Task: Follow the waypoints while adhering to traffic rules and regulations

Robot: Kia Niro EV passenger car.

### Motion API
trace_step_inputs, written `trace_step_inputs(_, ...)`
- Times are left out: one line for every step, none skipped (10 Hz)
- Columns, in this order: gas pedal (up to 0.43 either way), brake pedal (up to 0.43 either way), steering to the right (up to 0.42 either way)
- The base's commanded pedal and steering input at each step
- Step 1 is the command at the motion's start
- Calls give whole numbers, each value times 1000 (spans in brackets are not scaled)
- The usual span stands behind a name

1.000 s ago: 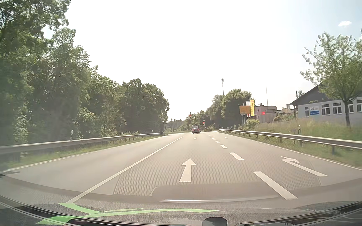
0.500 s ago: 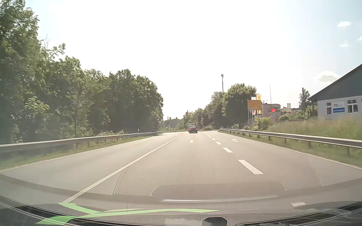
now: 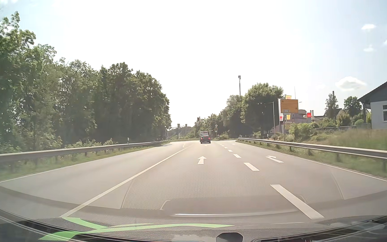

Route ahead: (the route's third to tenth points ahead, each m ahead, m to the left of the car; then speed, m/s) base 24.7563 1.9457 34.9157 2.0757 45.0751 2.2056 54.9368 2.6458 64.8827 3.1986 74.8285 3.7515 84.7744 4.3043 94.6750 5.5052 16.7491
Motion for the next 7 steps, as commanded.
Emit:
trace_step_inputs(0, 274, -10)
trace_step_inputs(0, 268, -10)
trace_step_inputs(0, 274, -6)
trace_step_inputs(0, 280, -6)
trace_step_inputs(0, 280, -6)
trace_step_inputs(0, 287, -6)
trace_step_inputs(0, 287, -6)
